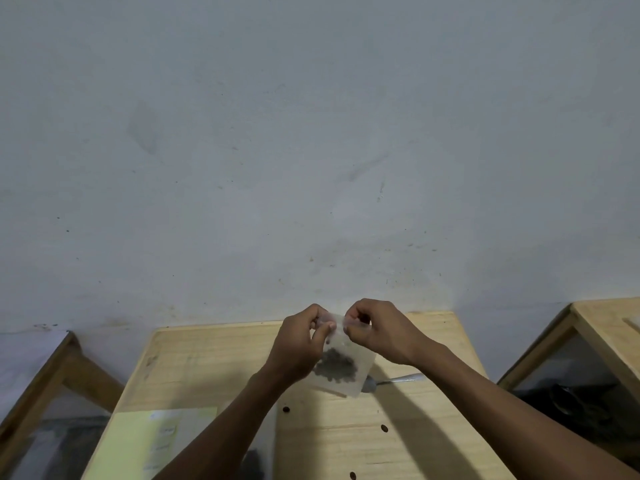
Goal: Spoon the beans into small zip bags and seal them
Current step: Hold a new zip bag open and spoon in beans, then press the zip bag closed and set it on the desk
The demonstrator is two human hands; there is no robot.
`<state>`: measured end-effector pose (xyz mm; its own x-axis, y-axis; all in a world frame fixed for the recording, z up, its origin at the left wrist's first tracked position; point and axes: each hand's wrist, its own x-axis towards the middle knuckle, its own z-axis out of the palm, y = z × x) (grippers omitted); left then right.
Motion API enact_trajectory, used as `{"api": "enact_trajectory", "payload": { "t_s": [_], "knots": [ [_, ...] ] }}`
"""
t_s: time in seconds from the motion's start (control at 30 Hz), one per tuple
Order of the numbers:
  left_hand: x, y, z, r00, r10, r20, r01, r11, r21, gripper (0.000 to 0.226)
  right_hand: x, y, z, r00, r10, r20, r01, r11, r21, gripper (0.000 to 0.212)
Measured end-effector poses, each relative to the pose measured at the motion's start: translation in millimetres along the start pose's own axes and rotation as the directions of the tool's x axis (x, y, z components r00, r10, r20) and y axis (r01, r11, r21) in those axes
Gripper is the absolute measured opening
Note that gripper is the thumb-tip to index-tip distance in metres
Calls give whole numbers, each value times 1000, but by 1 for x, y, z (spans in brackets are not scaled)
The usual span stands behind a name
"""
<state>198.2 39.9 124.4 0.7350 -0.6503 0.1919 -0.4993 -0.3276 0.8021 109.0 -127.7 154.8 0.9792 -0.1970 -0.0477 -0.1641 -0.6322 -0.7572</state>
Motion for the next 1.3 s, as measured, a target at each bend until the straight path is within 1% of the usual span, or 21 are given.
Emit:
{"api": "enact_trajectory", "payload": {
  "t_s": [0.07, 0.23, 0.4, 0.5, 0.57, 0.6, 0.67, 0.7, 0.77, 0.8, 0.9, 0.97, 1.0, 1.07, 1.1, 1.17, 1.2, 1.23, 1.3],
  "knots": [
    [0, -2, -3, 1000, 8, 9, -9, 1000, 10, 18, 0, -2, 3, 1000, -21, 21, 22, 998, -63, 5],
    [-2, -4, -19, 999, -30, -20, 29, 999, -17, 18, -1, -8, 5, 994, -105, 10, 105, 982, -155, 14],
    [-12, -9, -52, 990, -128, -61, 125, 991, -49, 22, -5, -12, 7, 989, -145, -15, 142, 981, -132, 22],
    [-24, -15, -64, 981, -185, -55, 180, 980, -87, 18, -4, -21, 22, 991, -126, -40, 120, 984, -133, 26],
    [-34, -19, -72, 969, -235, -76, 225, 966, -125, 14, -3, -30, 34, 993, -97, -68, 92, 993, -80, 30],
    [-40, -22, -77, 964, -253, -86, 238, 959, -156, 15, -3, -36, 40, 994, -77, -71, 75, 997, -30, 32],
    [-54, -28, -87, 966, -246, -78, 223, 947, -230, 17, -2, -44, 53, 999, -24, -47, 29, 994, 103, 36],
    [-62, -31, -93, 966, -251, -69, 220, 930, -294, 18, -1, -49, 60, 999, -9, -35, 14, 987, 158, 38],
    [-77, -35, -105, 954, -295, -60, 238, 862, -447, 19, 2, -60, 74, 1000, 7, -9, -4, 967, 256, 37],
    [-83, -39, -112, 949, -310, -58, 242, 835, -494, 21, 4, -66, 81, 1000, 16, 3, -16, 952, 305, 36],
    [-100, -57, -133, 946, -319, -52, 249, 824, -508, 21, 12, -87, 102, 999, 31, 26, -39, 925, 379, 41],
    [-114, -69, -148, 931, -359, -70, 262, 787, -558, 18, 19, -104, 120, 999, 29, 31, -40, 899, 435, 43],
    [-121, -76, -157, 916, -389, -95, 266, 768, -583, 17, 23, -112, 131, 998, 44, 36, -56, 877, 477, 41],
    [-137, -91, -181, 870, -454, -190, 259, 750, -608, 16, 30, -124, 156, 993, 105, 54, -117, 828, 549, 37],
    [-145, -101, -193, 844, -481, -236, 253, 745, -617, 15, 33, -127, 170, 989, 131, 66, -146, 822, 551, 34],
    [-163, -119, -219, 787, -542, -295, 263, 727, -635, 15, 36, -124, 203, 987, 128, 102, -161, 871, 465, 20],
    [-171, -129, -231, 754, -573, -321, 272, 718, -641, 15, 36, -121, 220, 986, 109, 128, -152, 906, 395, 13],
    [-180, -139, -243, 724, -597, -345, 282, 713, -642, 15, 36, -118, 237, 984, 87, 157, -133, 939, 316, 11],
    [-196, -156, -265, 691, -626, -362, 314, 710, -631, 17, 34, -114, 272, 974, 31, 222, -64, 988, 140, 12]
  ]
}}
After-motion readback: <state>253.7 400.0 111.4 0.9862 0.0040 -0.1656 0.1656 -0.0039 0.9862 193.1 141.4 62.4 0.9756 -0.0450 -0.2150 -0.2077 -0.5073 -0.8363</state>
